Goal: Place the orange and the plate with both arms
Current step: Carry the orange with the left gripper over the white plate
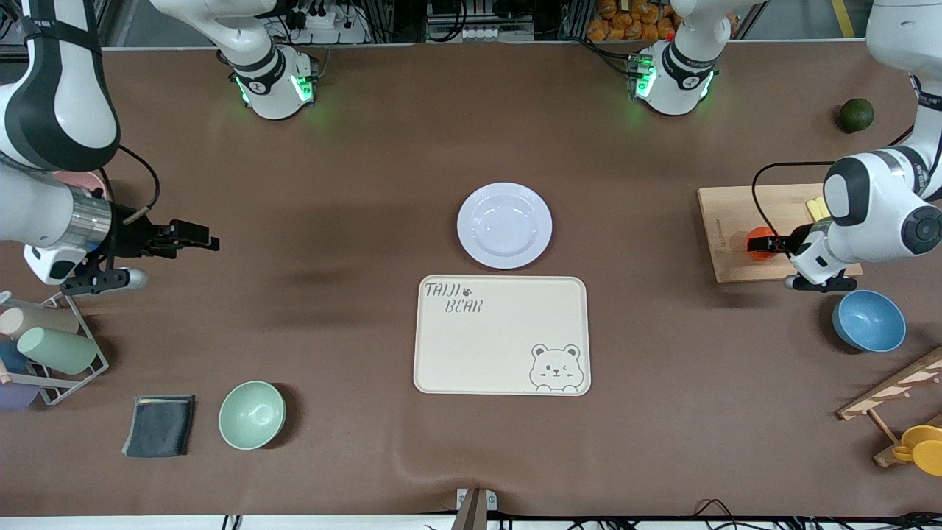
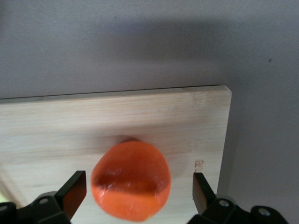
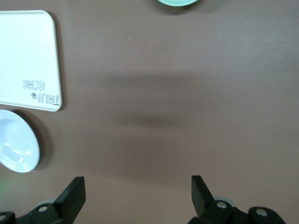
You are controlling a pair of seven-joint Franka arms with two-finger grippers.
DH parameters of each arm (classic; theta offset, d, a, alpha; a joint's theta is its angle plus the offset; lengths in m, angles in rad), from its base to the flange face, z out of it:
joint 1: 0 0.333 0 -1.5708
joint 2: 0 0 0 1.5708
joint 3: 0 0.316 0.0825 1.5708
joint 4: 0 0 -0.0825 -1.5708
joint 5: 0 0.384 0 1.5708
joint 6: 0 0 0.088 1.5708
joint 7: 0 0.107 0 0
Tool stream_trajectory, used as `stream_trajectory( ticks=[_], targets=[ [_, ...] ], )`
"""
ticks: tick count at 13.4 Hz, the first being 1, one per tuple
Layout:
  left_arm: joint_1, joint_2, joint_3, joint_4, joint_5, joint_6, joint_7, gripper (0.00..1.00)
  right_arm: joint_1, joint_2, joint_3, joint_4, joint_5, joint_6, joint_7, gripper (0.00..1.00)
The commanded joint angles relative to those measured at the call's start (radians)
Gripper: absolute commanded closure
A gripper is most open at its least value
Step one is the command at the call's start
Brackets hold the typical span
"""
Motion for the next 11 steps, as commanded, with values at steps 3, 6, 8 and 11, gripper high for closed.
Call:
stream_trajectory(
  ticks=[3,6,8,11],
  targets=[
    [-0.002,0.024,-0.003,-0.021,0.000,0.041,0.025,0.00,0.033,-0.016,-0.002,-0.119,0.106,0.109,-0.045,0.00],
    [-0.002,0.022,-0.002,-0.035,0.000,0.048,0.026,0.00,0.037,-0.016,-0.002,-0.154,0.134,0.135,-0.059,0.00],
    [0.000,0.009,-0.002,-0.053,0.000,0.058,0.026,0.45,0.037,-0.014,-0.002,-0.174,0.189,0.147,-0.060,0.00],
    [0.001,-0.023,-0.002,-0.075,0.036,0.058,0.028,0.86,0.056,-0.005,-0.002,-0.206,0.250,0.186,-0.082,0.00]
  ],
)
